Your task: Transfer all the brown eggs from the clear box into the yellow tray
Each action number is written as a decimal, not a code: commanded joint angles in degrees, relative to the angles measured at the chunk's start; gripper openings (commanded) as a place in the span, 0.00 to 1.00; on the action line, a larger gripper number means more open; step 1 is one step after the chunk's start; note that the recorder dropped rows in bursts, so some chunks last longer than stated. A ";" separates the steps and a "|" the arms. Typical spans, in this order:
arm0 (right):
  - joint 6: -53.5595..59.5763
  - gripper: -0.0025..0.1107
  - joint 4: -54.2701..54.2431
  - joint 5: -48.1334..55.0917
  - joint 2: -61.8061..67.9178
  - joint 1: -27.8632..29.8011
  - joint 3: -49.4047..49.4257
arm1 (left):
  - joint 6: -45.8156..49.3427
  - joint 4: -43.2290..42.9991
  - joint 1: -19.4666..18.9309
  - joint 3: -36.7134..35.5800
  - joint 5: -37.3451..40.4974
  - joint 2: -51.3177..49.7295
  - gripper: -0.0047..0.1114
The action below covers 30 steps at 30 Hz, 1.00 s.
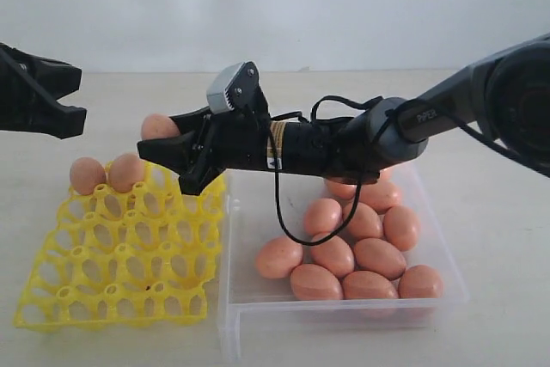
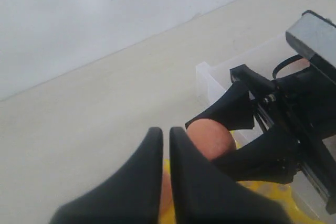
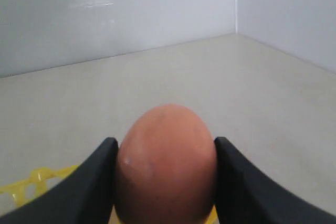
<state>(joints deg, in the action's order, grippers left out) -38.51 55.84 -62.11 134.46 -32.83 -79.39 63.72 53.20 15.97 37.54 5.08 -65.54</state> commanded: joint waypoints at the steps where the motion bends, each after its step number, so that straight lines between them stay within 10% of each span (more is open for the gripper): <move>1: -1.39 0.02 4.47 -2.45 2.87 0.29 -3.46 | 0.37 -0.18 -0.01 -0.27 -1.00 0.44 0.07; 30: -4.33 0.02 6.73 6.78 9.07 0.19 -10.56 | 0.99 -0.31 -0.01 -0.27 -2.26 0.44 0.07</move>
<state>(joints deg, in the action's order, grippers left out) -42.62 59.77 -59.05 142.84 -32.79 -90.17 64.50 52.79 15.97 37.54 3.67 -65.54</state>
